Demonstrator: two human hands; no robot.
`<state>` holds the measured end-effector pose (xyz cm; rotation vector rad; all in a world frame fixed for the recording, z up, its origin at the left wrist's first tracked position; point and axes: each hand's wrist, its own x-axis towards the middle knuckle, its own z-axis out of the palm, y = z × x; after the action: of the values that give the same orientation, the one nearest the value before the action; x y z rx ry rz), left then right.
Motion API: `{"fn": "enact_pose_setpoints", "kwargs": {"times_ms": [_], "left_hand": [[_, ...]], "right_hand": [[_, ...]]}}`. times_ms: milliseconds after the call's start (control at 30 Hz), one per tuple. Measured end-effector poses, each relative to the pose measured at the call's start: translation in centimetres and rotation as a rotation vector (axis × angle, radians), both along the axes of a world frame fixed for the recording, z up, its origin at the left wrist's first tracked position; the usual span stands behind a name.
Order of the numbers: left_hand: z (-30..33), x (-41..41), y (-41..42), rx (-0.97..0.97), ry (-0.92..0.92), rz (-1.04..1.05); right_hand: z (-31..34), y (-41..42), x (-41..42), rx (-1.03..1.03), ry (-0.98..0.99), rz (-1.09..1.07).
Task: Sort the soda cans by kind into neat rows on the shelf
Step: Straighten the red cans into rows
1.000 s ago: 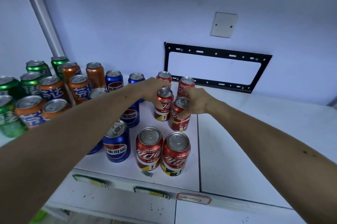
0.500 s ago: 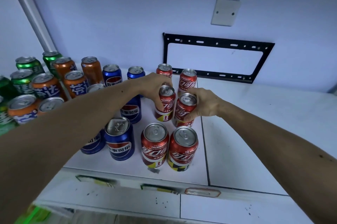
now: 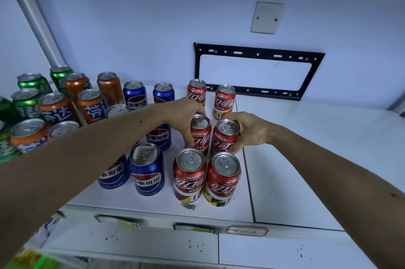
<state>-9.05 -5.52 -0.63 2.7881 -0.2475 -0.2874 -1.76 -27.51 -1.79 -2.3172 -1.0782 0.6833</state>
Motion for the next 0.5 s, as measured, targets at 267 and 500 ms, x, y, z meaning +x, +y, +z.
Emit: {"fn": "enact_pose_setpoints", "kwargs": {"times_ms": [267,500], "left_hand": [[0.0,0.6,0.2,-0.006,0.047,-0.039],[3.8,2.1,2.8,-0.193,0.189,0.014]], "right_hand": [[0.5,0.3,-0.1,-0.054,0.030,0.014],[3.6,-0.6,2.3,-0.040,0.064,-0.075]]}}
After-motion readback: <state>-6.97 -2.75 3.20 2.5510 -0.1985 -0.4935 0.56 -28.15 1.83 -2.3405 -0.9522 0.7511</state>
